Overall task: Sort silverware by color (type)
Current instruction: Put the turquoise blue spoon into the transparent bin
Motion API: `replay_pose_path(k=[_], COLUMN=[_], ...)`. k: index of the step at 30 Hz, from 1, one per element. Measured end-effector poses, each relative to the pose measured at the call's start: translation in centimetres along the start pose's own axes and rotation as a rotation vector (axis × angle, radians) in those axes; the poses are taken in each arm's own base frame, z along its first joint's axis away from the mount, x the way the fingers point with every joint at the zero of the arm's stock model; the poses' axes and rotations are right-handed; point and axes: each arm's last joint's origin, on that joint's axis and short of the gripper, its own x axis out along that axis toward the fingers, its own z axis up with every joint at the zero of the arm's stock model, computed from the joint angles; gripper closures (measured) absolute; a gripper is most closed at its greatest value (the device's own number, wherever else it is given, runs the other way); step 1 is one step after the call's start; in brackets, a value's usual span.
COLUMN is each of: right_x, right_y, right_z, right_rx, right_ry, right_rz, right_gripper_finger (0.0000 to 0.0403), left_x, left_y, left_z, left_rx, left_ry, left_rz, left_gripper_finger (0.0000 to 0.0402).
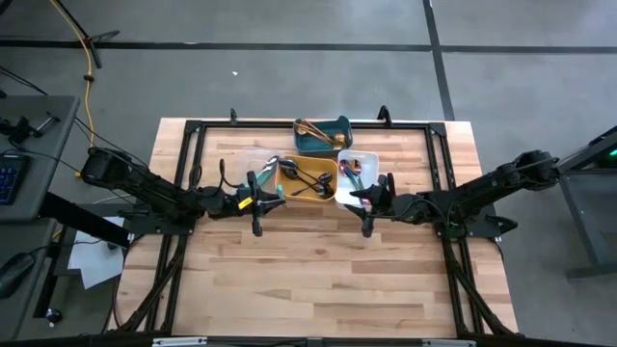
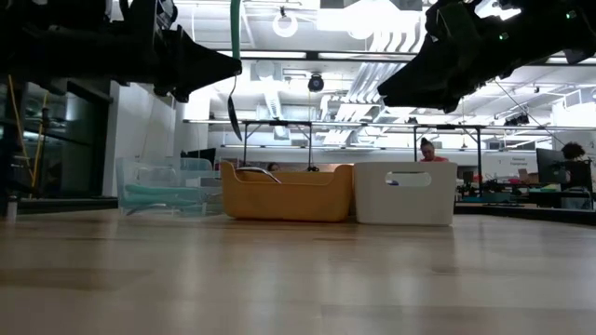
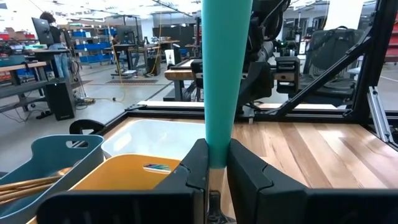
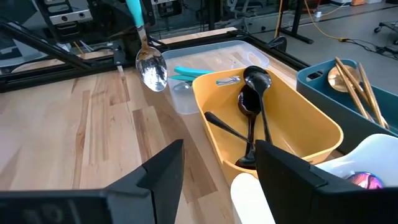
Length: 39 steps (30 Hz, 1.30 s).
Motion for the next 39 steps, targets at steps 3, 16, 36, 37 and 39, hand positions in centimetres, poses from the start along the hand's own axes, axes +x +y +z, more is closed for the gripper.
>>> replay_pose_path(k=[3, 16, 36, 37, 39], right_x=[0.00, -0.02, -0.03, -0.03, -0.04], right_y=[0.03, 0.23, 0.34, 0.34, 0.34], right_z=[-0.01, 0.44, 0.57, 0.57, 0.58], right_rx=[0.000, -0.015, -0.024, -0.025, -0.028], right_ry=[0.002, -0.035, -0.044, -0.044, -0.045], right_rz=[0.010, 0.050, 0.080, 0.080, 0.081], right_gripper_finger=[0.0213, 0.0213, 0.0213, 0.0213, 0.0213], left_x=[0.00, 0.00, 0.00, 0.00, 0.00], left_y=[0.00, 0.00, -0.05, -0.05, -0.05], left_z=[0.00, 0.00, 0.00, 0.00, 0.00], left_rx=[0.000, 0.000, 0.000, 0.000, 0.000], left_ry=[0.000, 0.000, 0.000, 0.000, 0.000], left_rz=[0.000, 0.000, -0.016, -0.016, -0.016], left_gripper_finger=[0.0377, 0.0377, 0.0377, 0.0377, 0.0377])
